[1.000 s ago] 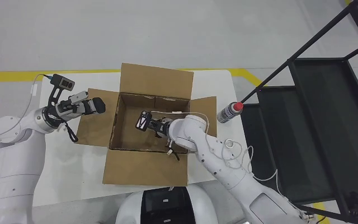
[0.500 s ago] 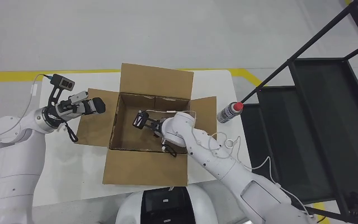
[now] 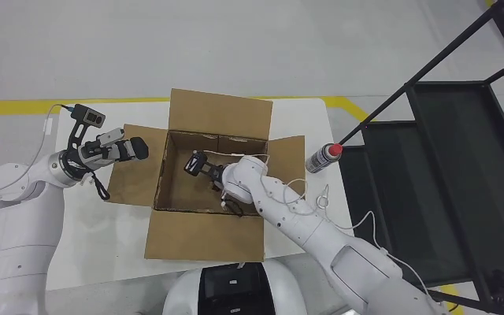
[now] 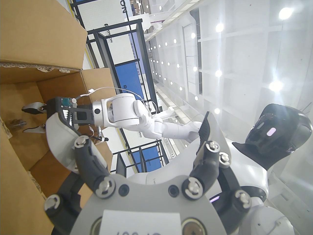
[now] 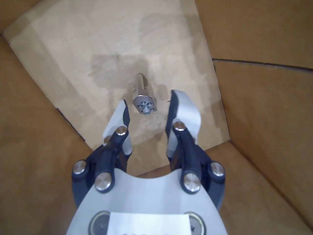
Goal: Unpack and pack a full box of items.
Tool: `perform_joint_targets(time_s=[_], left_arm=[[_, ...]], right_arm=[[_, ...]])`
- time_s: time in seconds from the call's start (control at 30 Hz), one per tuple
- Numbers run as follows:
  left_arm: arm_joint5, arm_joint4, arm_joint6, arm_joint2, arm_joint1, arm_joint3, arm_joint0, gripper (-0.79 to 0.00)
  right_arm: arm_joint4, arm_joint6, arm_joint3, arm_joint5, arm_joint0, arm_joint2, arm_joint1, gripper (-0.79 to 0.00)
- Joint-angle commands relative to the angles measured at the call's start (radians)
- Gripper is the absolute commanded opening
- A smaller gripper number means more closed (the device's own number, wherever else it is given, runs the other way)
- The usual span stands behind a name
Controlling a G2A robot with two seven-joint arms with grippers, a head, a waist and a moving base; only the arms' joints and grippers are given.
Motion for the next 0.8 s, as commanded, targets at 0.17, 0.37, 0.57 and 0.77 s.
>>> perform_joint_targets(time_s=[0.17,0.37,0.57,0.77], left_arm=[[0.0,0.0,0.0,0.0,0.0,0.0,0.0,0.0],[0.0,0.0,0.0,0.0,0.0,0.0,0.0,0.0],[0.0,0.0,0.0,0.0,0.0,0.0,0.0,0.0],[0.0,0.0,0.0,0.0,0.0,0.0,0.0,0.0]], right_arm=[[-0.057,0.002,-0.186,-0.033,-0.099,0.025,0.027,0.0],[-0.025,0.041,-0.162,-0.096,-0.101,0.044,0.033,0.0],[0.05,-0.047,0.013,-0.114,-0.019,0.029,0.007,0.0],[0.103,-0.108,0.175,-0.122,0.049,-0.001,-0.022,0.0]])
